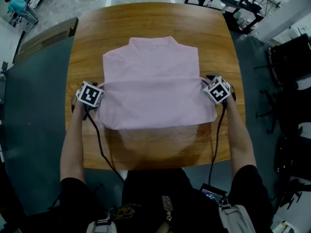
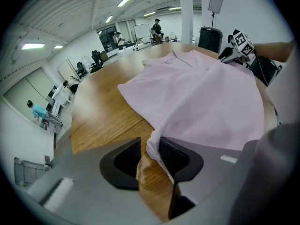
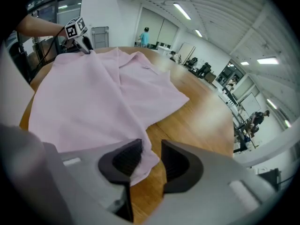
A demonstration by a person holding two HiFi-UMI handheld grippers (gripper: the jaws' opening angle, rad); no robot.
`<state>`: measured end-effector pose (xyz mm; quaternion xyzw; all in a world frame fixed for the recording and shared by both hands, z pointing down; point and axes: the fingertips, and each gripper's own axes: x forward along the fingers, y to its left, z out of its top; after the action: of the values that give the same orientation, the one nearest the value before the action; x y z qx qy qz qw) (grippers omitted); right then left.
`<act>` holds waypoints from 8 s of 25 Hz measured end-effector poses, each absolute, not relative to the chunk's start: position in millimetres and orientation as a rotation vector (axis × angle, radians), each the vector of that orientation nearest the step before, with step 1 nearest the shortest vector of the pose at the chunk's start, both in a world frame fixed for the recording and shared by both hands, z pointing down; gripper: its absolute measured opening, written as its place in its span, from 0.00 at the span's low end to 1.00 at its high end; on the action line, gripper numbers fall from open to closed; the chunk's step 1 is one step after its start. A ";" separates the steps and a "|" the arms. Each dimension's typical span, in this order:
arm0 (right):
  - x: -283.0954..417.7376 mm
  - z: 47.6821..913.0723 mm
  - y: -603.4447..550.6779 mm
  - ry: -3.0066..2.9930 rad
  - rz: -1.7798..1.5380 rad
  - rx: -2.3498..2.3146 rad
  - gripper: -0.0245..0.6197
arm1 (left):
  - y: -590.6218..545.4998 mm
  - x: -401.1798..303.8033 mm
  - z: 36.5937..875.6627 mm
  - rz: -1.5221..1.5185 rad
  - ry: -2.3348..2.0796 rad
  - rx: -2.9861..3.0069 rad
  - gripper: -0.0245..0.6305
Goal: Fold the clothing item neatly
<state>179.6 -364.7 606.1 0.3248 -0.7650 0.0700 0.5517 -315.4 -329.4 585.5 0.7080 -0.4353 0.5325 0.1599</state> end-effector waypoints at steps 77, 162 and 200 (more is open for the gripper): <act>24.8 594.9 -569.6 -2.183 0.310 0.546 0.30 | -552.2 -172.7 608.6 1.473 -0.745 2.392 0.30; 110.7 501.6 -315.9 -2.197 0.169 0.791 0.20 | -287.4 -218.0 506.2 1.609 -1.266 2.230 0.15; 155.8 532.3 -343.4 -2.033 0.351 1.050 0.08 | -290.2 -270.1 527.0 1.429 -1.417 2.056 0.13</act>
<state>155.8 -343.4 532.3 0.4153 -0.8044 0.1388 0.4016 -270.1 -290.2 527.0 0.7084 -0.4882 0.4924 0.1319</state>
